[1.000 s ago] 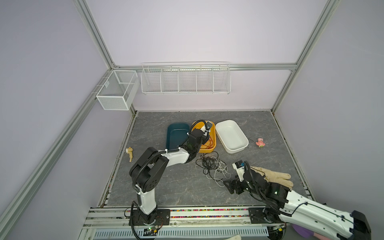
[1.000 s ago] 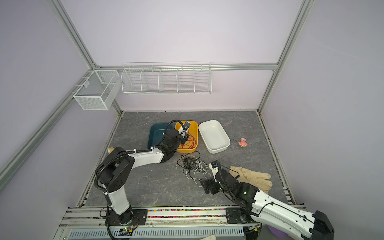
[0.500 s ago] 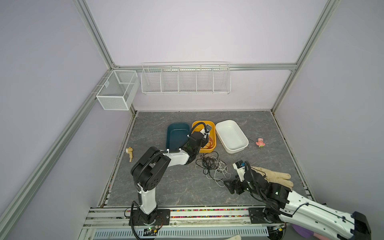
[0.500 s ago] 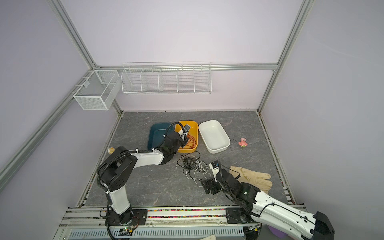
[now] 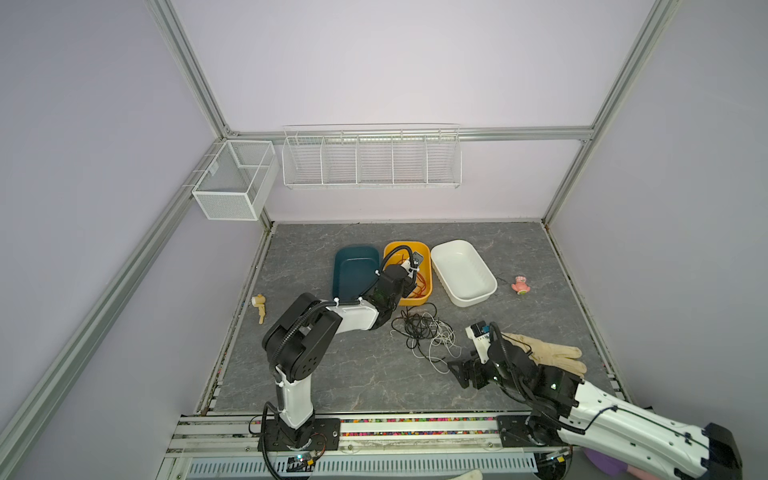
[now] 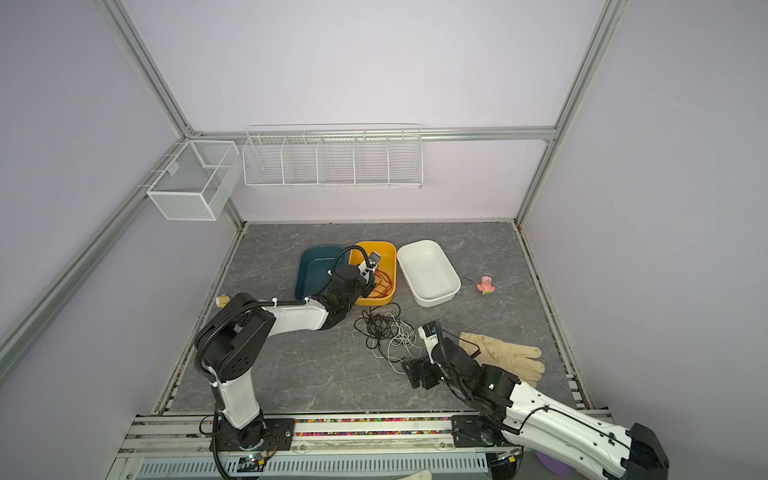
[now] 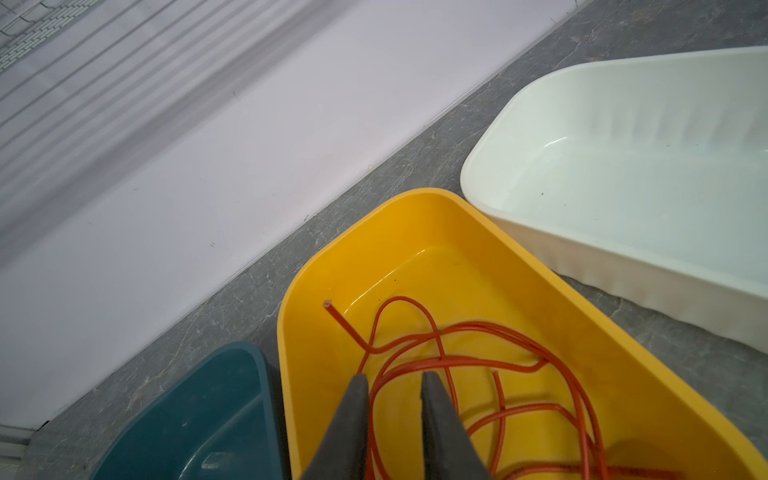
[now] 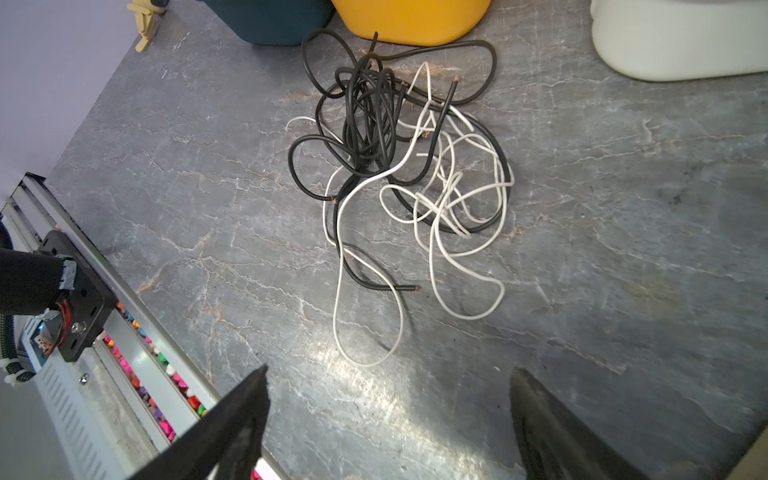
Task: Untangle the cables
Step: 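Open the left gripper to drop the red cable into the yellow tub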
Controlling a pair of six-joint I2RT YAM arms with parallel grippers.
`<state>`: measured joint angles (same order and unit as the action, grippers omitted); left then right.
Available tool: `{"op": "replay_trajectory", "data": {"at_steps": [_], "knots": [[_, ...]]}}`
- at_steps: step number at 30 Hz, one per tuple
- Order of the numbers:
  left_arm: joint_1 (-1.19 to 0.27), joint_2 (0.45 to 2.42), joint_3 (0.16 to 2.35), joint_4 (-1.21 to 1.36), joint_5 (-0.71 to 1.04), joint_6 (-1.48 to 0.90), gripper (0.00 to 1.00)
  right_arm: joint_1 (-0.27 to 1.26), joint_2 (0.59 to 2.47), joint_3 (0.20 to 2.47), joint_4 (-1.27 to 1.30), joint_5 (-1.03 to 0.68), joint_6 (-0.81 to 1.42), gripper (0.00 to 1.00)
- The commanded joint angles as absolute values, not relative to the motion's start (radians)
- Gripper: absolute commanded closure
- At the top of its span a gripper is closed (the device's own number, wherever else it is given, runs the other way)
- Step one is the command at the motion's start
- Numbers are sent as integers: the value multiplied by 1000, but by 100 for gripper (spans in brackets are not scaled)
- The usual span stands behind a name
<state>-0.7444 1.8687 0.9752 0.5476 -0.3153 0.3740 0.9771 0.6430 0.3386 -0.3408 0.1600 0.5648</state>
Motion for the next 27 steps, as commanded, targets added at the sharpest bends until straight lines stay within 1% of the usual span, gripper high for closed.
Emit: {"op": "replay_trajectory", "data": {"at_steps": [1,3,6,14,22,27], "knots": [[-743,1857,988,524,-309,372,72,981,629,355,-353,160,556,9],[-744,1844,993,513,-308,372,67,980,625,356,-357,158,555,9],[-743,1827,1007,480,-305,375,55,981,618,357,-361,158,558,9],[-743,1765,1049,379,-268,363,39,980,616,365,-374,154,564,10],[-744,1693,1076,291,-250,382,32,981,597,372,-395,147,570,10],[-744,1633,1105,226,-245,371,29,981,571,371,-409,152,582,11]]}}
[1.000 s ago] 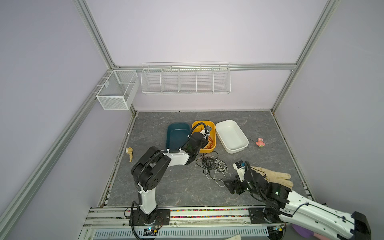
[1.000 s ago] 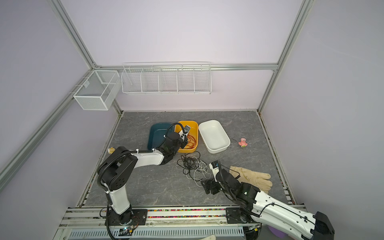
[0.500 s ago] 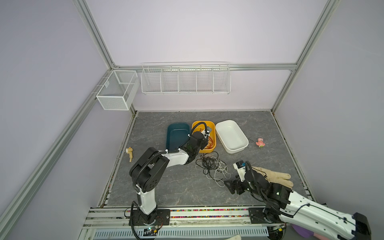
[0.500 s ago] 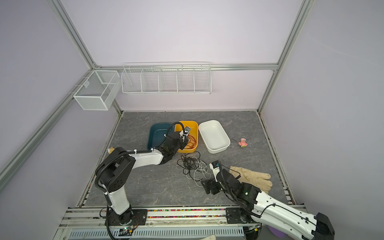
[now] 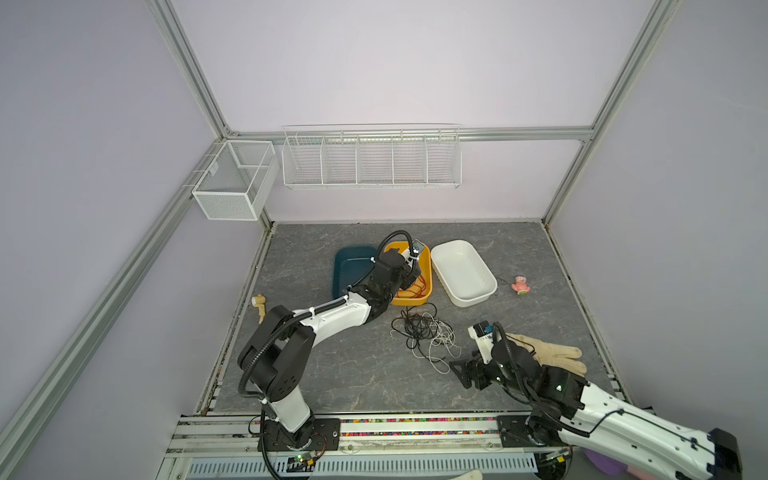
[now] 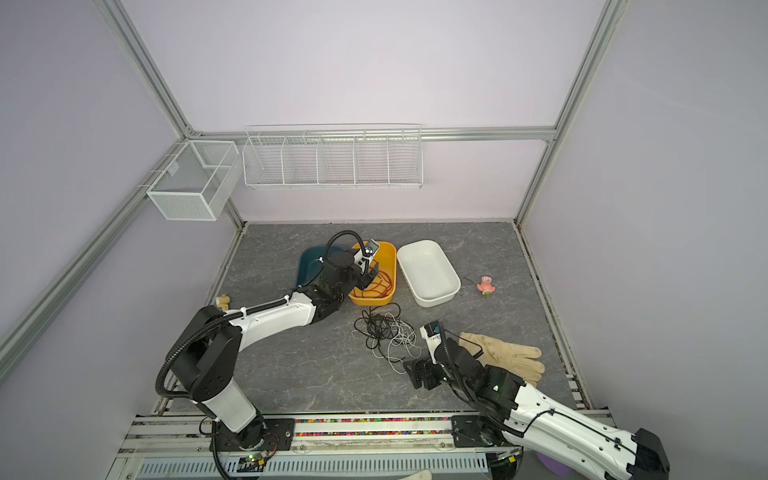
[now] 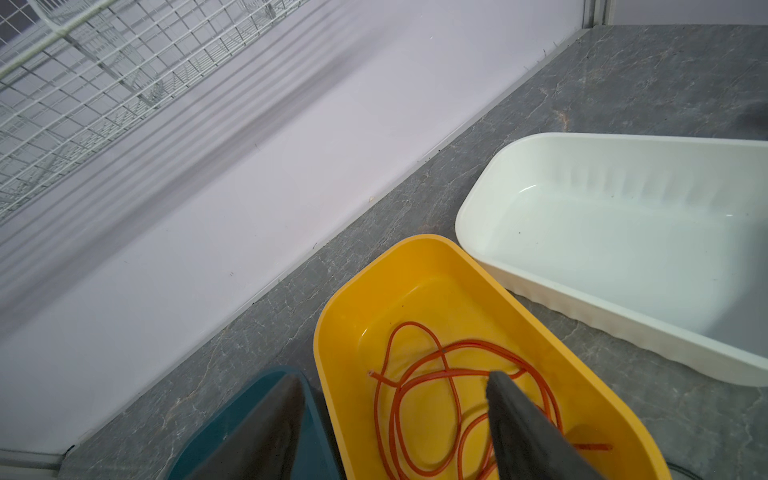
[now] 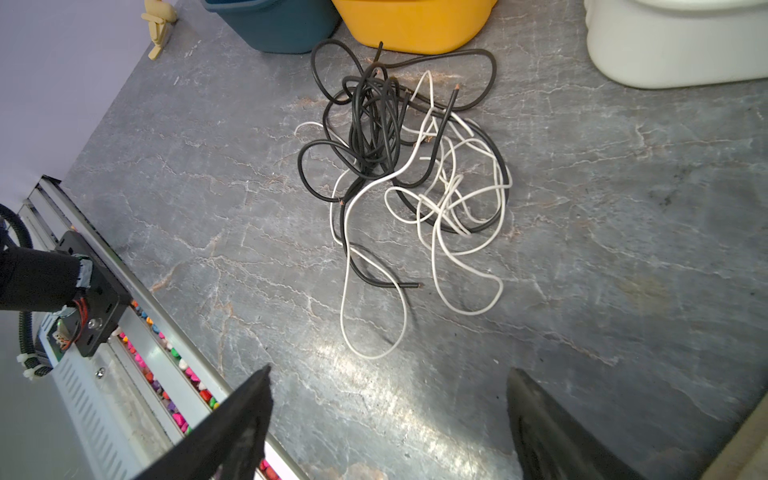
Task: Untangle the cables
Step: 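Open the left gripper to drop the red cable into the yellow tub, then move the left gripper back down over the black and white cable bundle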
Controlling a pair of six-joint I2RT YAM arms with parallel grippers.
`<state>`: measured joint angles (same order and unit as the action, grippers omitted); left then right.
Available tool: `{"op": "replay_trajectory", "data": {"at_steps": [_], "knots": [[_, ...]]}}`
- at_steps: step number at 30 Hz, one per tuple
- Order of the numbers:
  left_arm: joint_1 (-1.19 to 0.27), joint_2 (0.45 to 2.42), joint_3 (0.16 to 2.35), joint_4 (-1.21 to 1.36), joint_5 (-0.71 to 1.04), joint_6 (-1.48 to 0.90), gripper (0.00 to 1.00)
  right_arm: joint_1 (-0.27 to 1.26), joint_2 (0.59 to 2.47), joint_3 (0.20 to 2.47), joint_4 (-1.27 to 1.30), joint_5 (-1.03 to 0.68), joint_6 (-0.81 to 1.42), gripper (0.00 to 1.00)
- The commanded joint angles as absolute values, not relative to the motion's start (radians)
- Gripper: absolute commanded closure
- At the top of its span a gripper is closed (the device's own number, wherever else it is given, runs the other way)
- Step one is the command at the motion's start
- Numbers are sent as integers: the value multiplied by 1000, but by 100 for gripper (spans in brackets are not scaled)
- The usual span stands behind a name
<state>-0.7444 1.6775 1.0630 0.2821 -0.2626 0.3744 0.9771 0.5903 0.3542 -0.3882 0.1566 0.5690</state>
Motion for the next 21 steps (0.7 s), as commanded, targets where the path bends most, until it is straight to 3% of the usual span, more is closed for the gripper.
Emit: {"op": "replay_trajectory", "data": {"at_steps": [1,8,21], "knots": [[-744,1616,1110,211,-242,360,28,980,568,372,-415,153,587,11],[-745,1501,1143,63,-194,267,23,980,578,383,-436,165,626,11],[-756,1221,1028,-247,-44,-135,21,979,708,455,-446,178,711,10]]}}
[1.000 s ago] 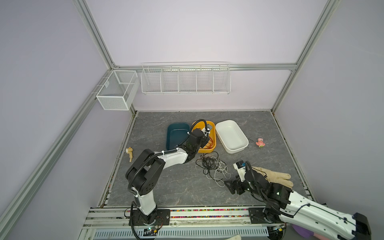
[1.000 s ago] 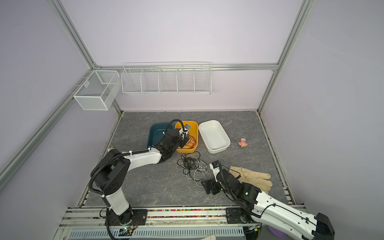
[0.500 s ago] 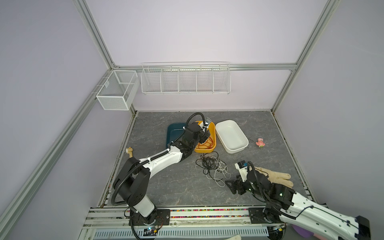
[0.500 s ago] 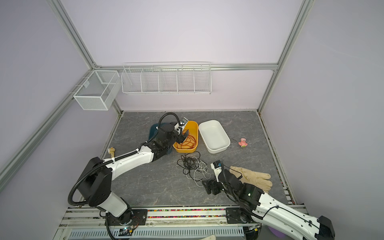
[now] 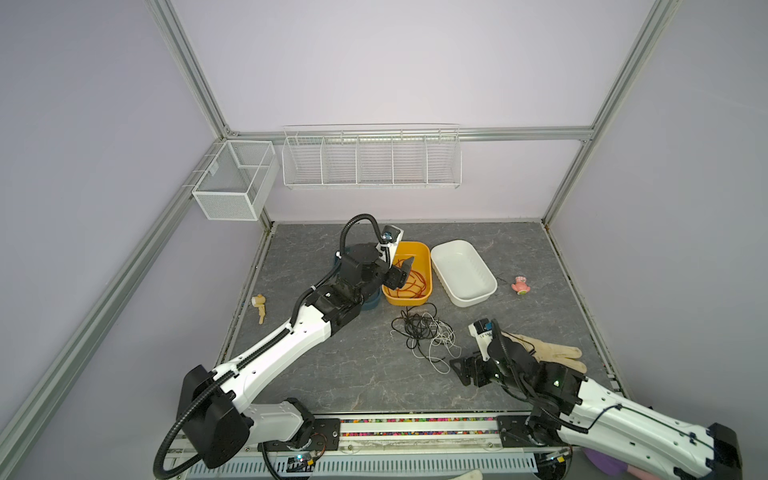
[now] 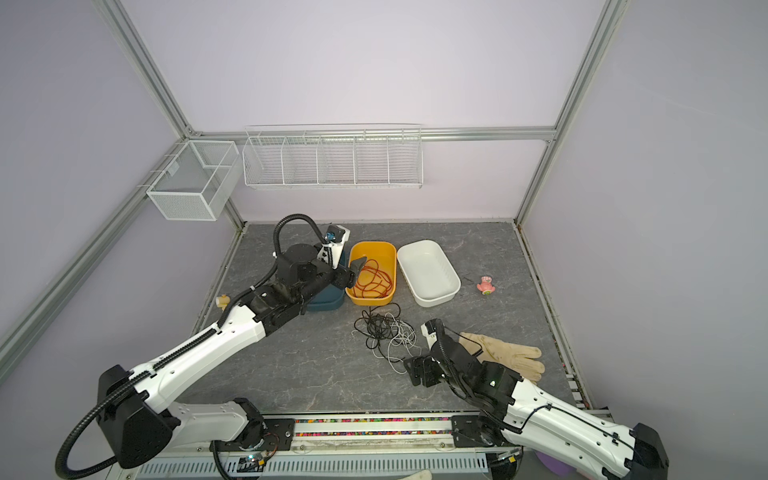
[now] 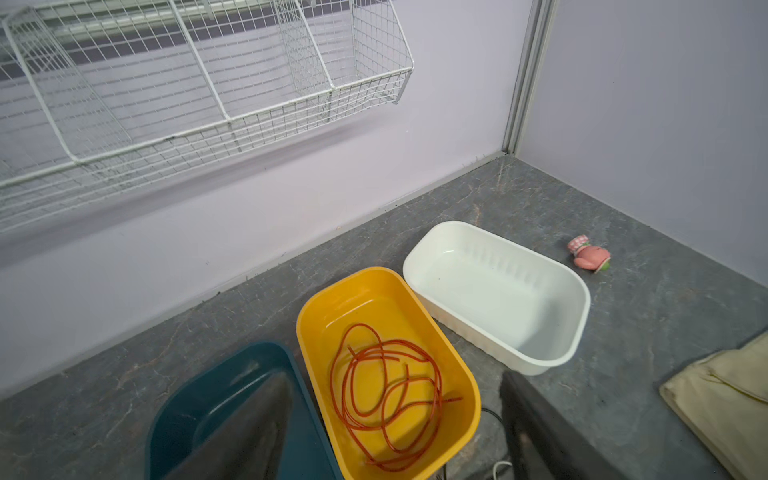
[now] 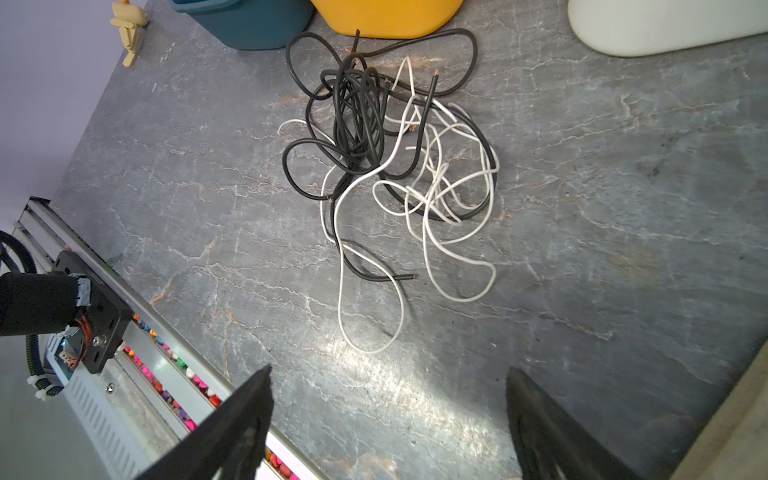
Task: Untangle the cables
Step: 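Move the left gripper back down over the black and white cable bundle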
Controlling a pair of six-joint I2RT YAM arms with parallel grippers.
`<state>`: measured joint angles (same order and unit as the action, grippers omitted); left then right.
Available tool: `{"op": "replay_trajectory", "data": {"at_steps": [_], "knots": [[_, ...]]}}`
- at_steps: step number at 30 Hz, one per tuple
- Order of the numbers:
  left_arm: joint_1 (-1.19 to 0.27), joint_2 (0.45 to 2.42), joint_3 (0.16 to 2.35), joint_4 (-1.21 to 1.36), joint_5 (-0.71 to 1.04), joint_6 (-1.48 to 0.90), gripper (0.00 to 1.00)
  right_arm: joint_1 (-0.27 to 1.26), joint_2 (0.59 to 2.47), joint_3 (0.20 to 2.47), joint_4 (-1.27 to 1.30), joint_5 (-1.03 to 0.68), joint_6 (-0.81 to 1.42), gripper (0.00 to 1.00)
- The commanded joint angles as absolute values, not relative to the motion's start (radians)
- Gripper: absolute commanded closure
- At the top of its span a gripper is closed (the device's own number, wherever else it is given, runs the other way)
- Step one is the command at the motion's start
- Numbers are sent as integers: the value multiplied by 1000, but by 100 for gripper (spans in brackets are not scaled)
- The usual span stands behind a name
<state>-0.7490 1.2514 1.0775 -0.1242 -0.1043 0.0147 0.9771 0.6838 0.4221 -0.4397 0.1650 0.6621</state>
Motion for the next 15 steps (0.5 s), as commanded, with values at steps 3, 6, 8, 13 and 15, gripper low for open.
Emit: {"op": "replay_trajectory", "data": {"at_steps": [3,6,8,13,15], "knots": [[-760,1180,936,-248,-25,-273,21,979,765,486,-449,184,743,8],[-791,1164,884,-282,-29,-351,21,980,828,519,-445,175,752,5],[-825,1157,859,-302,-51,-383,22,979,865,539,-434,162,748,4],[-893,1120,765,-291,-74,-497,22,979,929,574,-401,143,737,2],[-910,1104,721,-265,-75,-537,22,979,944,585,-390,134,732,3]]}}
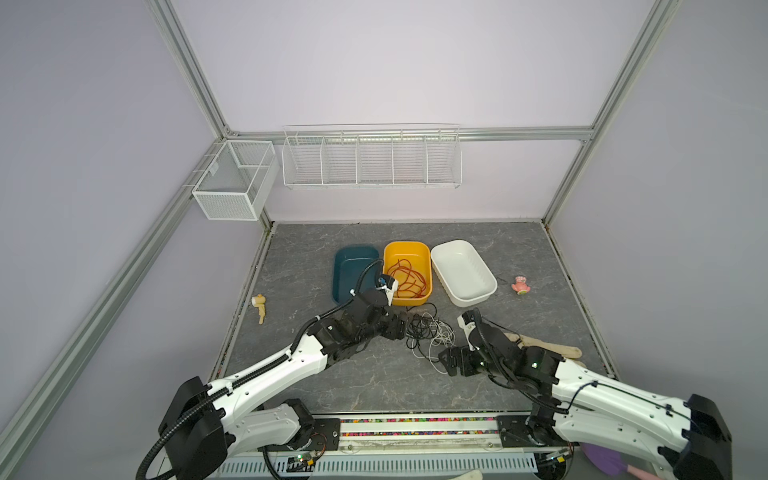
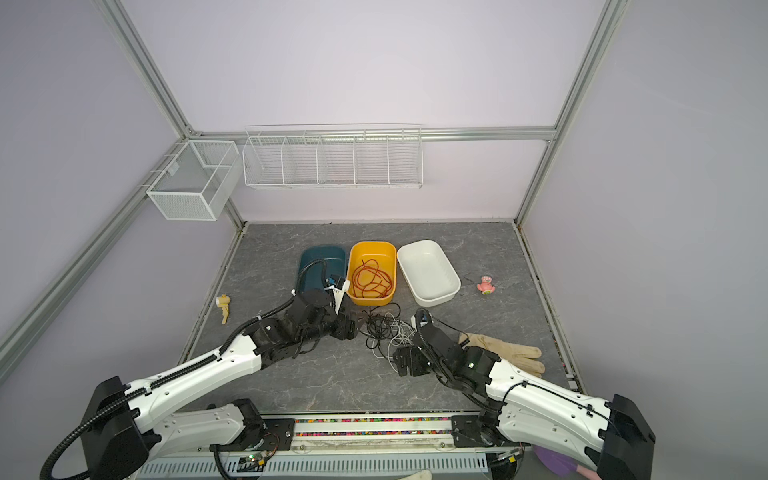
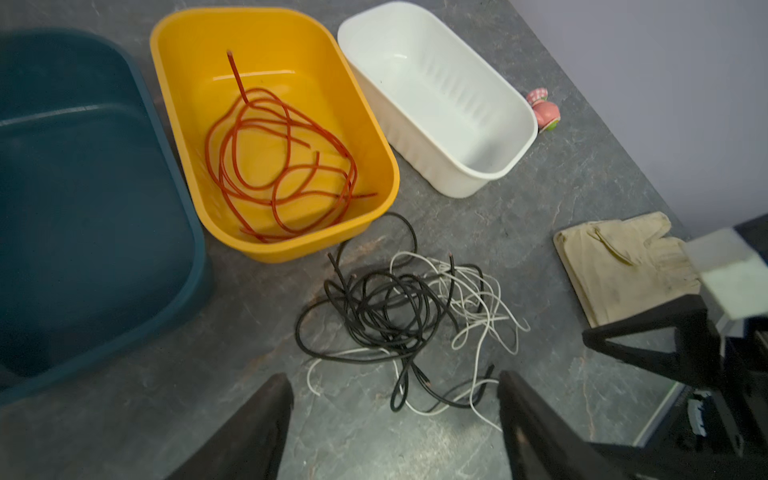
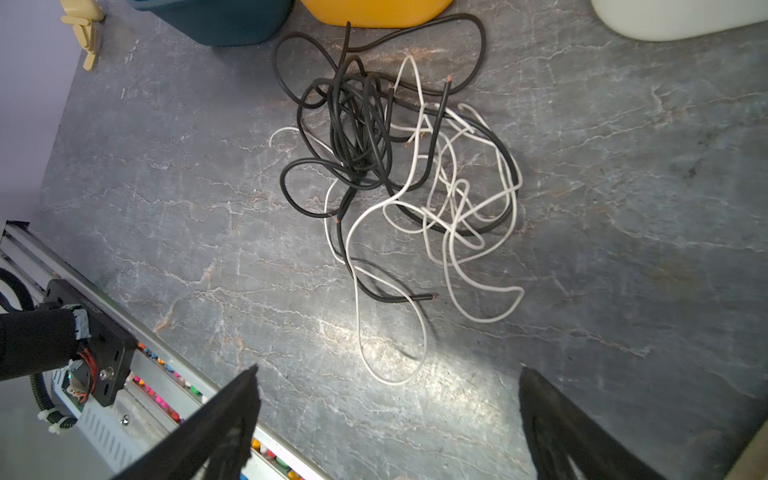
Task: Untangle the cables
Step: 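Move the left gripper back down over the black and white cable bundle, then grasp a white cable with the right gripper while the left grasps black cables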
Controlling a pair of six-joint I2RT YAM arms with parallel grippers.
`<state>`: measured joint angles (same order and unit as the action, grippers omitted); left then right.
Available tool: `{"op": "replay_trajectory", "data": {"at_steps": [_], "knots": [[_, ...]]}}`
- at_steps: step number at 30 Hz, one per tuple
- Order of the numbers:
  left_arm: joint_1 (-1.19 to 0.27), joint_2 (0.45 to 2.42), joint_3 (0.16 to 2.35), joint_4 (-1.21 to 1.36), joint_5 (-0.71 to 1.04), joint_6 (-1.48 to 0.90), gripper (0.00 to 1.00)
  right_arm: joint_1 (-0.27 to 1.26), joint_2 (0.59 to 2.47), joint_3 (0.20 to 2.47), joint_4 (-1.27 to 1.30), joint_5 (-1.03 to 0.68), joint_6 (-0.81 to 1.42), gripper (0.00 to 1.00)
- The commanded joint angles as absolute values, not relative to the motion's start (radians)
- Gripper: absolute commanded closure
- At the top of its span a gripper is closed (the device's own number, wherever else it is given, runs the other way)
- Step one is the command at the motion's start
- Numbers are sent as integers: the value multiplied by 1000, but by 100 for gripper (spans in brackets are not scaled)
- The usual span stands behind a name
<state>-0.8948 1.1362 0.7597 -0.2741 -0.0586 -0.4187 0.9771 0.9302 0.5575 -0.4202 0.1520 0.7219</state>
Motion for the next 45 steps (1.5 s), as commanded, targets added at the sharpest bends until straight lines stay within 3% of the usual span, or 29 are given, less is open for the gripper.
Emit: {"op": "replay_trajectory", "data": {"at_steps": [1,13,23,30,45], "knots": [[-917,1098,697,-253,-72,-558,24,979,952,590,-386,128,728,3],[-1050,1165,544,-88,-90,-691,26,943,1046,655,-391,94,675,14],[-1072,1254,532,-25,-83,-738,27,871,1123,695,-415,23,670,31],[-1074,1292,522,7,-88,-746,27,837,1195,738,-393,-22,645,50],[-1074,1362,514,64,-73,-757,29,769,1399,828,-357,-56,593,65]]}}
